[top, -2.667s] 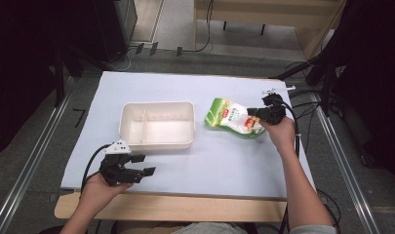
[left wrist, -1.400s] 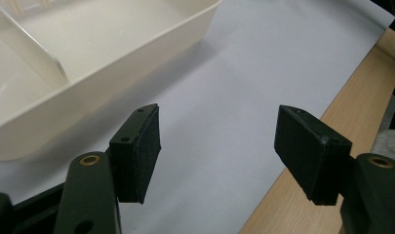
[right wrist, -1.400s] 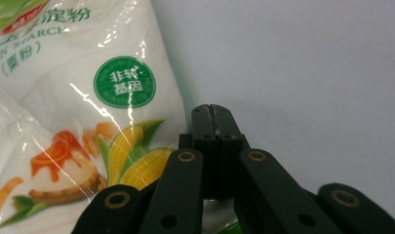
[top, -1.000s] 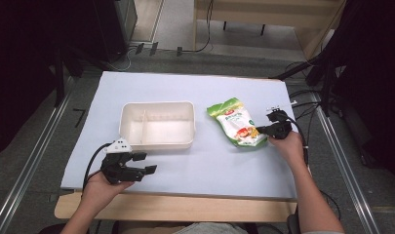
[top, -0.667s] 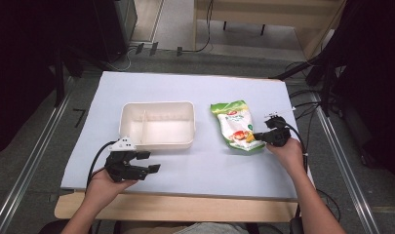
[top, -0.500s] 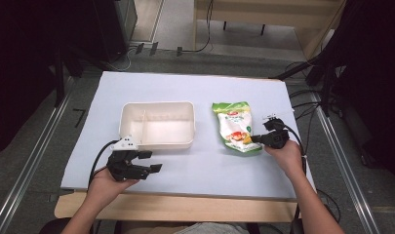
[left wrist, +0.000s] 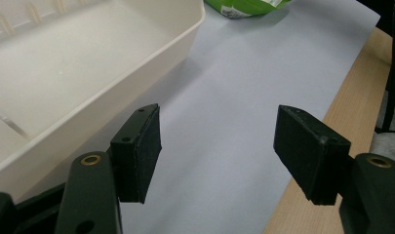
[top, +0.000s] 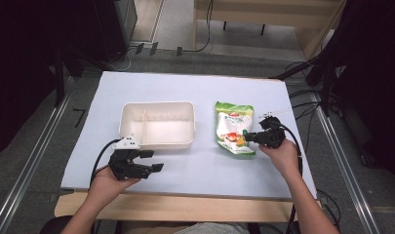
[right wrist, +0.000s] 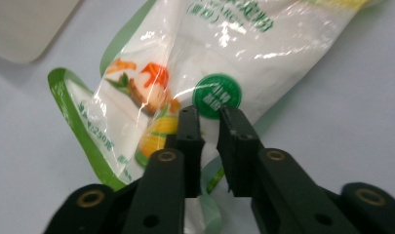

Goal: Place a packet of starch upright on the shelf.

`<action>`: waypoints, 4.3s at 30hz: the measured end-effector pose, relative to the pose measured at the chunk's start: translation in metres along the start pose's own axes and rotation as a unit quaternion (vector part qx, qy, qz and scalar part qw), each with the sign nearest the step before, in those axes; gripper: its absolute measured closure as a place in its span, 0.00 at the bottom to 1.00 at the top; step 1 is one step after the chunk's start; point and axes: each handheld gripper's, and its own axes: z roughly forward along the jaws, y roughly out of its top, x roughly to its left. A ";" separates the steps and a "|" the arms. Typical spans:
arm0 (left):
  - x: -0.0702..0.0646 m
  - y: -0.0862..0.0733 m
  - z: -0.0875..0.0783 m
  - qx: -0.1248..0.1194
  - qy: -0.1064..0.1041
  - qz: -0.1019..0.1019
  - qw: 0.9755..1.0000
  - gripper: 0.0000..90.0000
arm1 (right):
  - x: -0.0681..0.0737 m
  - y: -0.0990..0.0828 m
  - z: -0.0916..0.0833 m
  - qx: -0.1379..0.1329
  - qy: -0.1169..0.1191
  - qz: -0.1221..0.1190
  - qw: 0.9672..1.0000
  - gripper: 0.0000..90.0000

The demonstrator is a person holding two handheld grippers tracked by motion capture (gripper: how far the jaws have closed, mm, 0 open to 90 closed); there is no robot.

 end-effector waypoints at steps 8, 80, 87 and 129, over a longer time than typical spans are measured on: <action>-0.001 -0.002 0.001 0.003 0.001 0.002 1.000 0.39 | -0.006 0.008 -0.006 -0.049 -0.024 -0.016 0.998 0.57; -0.001 -0.019 -0.019 -0.006 0.026 -0.017 0.999 0.39 | -0.033 0.066 0.064 0.000 -0.011 0.094 0.996 0.98; 0.000 -0.019 -0.021 -0.005 0.027 -0.019 0.999 0.39 | -0.029 0.071 0.053 -0.009 -0.002 0.088 0.996 0.98; 0.003 -0.007 -0.012 -0.009 0.010 -0.009 1.000 0.39 | 0.067 0.061 -0.054 -0.084 0.060 -0.032 0.994 0.99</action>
